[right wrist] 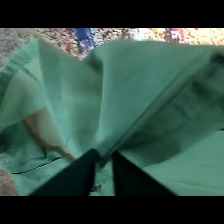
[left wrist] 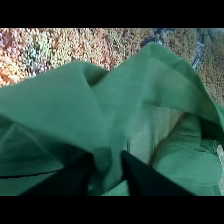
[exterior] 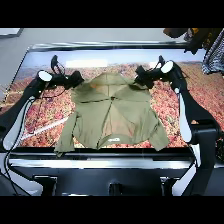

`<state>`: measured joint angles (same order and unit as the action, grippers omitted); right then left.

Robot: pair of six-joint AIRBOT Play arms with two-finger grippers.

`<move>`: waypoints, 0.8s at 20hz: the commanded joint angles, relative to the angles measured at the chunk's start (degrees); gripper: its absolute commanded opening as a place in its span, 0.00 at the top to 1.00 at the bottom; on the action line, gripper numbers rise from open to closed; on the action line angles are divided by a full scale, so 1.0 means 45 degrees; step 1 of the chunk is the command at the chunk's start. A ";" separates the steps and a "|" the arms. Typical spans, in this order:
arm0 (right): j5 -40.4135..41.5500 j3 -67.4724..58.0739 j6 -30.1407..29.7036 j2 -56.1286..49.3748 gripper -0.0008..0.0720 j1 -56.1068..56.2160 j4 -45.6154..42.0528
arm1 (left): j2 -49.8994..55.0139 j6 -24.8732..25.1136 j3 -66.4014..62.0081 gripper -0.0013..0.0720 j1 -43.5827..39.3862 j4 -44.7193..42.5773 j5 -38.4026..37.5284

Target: Fold the clothes and pants, and hang the long-sleeved shirts on hangers.

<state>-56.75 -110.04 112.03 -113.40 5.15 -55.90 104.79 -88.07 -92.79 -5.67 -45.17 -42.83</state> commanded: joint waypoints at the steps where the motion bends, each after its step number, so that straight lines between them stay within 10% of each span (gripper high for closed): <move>1: -0.0738 -0.0015 -0.0219 -0.0053 0.41 -0.0068 -0.0068 | 0.0306 -0.0301 -0.0034 0.09 0.0121 0.0617 -0.0753; 2: -0.1375 -0.0015 -0.0476 0.0316 0.27 -0.0311 -0.0073 | 0.0078 -0.0491 -0.0107 0.05 0.0330 0.0617 -0.1122; 10: -0.6955 0.0233 -0.3492 0.5401 0.25 -0.3327 -0.3468 | -0.3215 -0.1112 -0.0024 0.04 0.2807 -0.1005 -0.5625; 16: -0.6300 0.6810 -0.1802 1.0035 0.25 -0.2710 -0.3667 | -0.6071 -0.1103 0.4362 0.05 0.2545 -0.2127 -0.5795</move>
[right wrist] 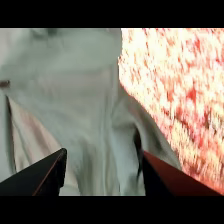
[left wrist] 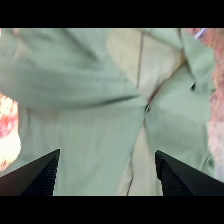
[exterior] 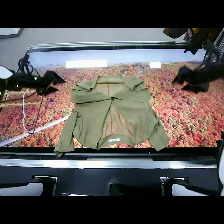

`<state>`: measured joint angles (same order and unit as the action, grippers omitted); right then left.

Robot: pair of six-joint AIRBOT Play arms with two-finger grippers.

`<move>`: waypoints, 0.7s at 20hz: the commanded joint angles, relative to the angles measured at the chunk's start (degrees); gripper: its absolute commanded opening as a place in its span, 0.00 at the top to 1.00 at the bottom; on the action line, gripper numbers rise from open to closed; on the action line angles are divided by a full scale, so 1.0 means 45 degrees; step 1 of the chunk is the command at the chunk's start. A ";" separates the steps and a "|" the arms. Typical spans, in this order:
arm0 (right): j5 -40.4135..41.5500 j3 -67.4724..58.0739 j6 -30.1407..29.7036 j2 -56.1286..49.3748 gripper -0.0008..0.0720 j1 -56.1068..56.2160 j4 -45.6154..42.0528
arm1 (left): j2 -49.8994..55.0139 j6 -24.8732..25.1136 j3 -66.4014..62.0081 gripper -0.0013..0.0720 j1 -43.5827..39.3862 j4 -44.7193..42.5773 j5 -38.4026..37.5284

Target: Fold the clothes and pants, and hang the long-sleeved shirts on hangers.

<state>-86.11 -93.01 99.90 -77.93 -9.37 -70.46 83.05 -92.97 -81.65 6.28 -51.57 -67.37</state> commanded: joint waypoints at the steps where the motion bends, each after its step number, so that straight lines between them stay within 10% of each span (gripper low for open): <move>1: 0.0884 0.4391 0.1462 0.2953 0.25 0.1195 -0.0641 | -0.1613 -0.0019 0.2681 0.05 -0.0330 -0.0903 -0.0291; 11: 0.6227 1.1944 1.0219 0.5110 0.25 0.9680 -0.4435 | -0.2176 -0.0010 0.4629 0.05 -0.1972 -0.1127 0.0559; 14: 0.7232 1.1944 1.0812 0.3997 0.26 1.0244 -0.4430 | -0.2161 -0.0015 0.4629 0.05 -0.2001 -0.1127 0.0695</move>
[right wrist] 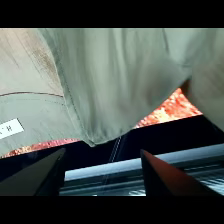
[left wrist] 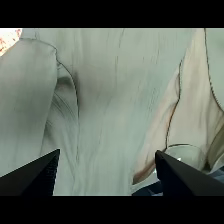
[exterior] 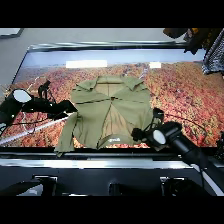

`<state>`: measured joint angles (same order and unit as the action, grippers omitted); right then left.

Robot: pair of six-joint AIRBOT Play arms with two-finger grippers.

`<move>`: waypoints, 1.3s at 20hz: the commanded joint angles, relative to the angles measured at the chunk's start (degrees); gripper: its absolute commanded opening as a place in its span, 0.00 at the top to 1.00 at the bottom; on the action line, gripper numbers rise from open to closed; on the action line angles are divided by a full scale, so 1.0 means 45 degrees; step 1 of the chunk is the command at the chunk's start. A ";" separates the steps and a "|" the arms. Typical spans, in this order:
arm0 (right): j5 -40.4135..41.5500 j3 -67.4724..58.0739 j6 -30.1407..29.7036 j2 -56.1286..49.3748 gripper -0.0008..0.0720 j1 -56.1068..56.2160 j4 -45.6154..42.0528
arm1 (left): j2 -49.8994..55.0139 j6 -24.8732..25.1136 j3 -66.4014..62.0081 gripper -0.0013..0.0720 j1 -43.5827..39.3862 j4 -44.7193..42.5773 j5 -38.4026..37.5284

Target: Fold the clothes and pants, and hang the long-sleeved shirts on hangers.

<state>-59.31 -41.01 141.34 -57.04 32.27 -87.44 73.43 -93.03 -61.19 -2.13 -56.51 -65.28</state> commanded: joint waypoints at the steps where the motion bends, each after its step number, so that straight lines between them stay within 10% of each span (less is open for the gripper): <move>1: 0.1302 0.0384 0.1617 -0.1049 0.27 0.0991 -0.0588 | -0.0024 0.0000 0.0083 0.05 -0.0131 -0.0029 0.0272; 7: 0.2069 0.0384 0.2152 -0.2273 0.40 0.0986 -0.1137 | -0.0024 0.0005 0.0083 0.05 -0.0131 -0.0029 0.0316; 11: 0.0923 0.0097 0.2545 -0.2084 0.95 0.0967 -0.2336 | -0.0029 0.0005 0.0083 0.05 -0.0131 -0.0112 -0.0189; 15: -0.1685 -0.0738 0.1914 -0.0821 0.95 0.0967 -0.4337 | -0.0029 -0.0330 0.0092 0.05 -0.1107 -0.2074 -0.1753; 26: -0.2030 -0.0816 0.1545 0.0199 0.95 0.0967 -0.3478 | 0.1044 -0.6052 0.0092 0.05 -0.7893 -0.3497 -0.0160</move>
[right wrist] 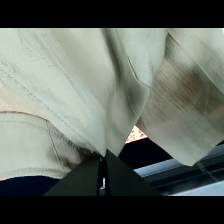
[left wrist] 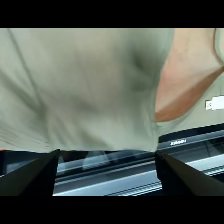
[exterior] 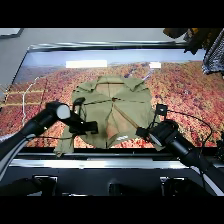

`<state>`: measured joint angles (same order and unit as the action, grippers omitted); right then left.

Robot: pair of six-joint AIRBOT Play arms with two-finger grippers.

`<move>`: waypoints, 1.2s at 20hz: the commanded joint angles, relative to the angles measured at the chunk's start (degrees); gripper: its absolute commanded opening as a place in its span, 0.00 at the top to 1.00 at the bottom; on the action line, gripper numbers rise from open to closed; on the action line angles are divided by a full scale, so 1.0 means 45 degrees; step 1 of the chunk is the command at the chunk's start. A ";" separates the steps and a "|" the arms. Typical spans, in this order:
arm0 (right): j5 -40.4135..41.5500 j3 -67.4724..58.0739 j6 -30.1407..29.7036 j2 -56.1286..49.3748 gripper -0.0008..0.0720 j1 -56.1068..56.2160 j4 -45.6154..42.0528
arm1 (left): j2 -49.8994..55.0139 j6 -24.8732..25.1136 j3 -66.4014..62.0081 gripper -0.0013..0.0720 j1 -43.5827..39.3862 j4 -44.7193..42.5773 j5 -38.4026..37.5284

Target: Fold the clothes and pants, and hang the long-sleeved shirts on hangers.

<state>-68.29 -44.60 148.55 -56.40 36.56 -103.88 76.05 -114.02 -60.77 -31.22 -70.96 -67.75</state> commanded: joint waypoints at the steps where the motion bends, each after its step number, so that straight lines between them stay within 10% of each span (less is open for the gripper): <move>1: -0.0039 -0.0019 -0.0058 0.0058 0.95 0.0015 0.0209 | 0.0656 -0.1389 0.0000 0.05 -0.1787 -0.0287 0.0389; 14: -0.0039 -0.0019 -0.0058 0.0058 0.95 0.0015 0.0311 | 0.2127 -0.2812 -0.0015 0.10 -0.2773 -0.0219 0.1656; 19: -0.0039 -0.0019 -0.0063 0.0063 0.95 0.0015 0.0311 | 0.2293 -0.2764 -0.0015 0.95 -0.2769 -0.0238 0.1700; 24: -0.0724 -0.0131 -0.0058 0.0092 0.95 0.0000 0.0010 | 0.1972 -0.1987 -0.0301 0.95 -0.2497 -0.0291 0.0675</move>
<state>-69.30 -44.75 148.24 -56.12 36.58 -102.56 85.76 -125.38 -61.30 -43.20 -72.07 -61.45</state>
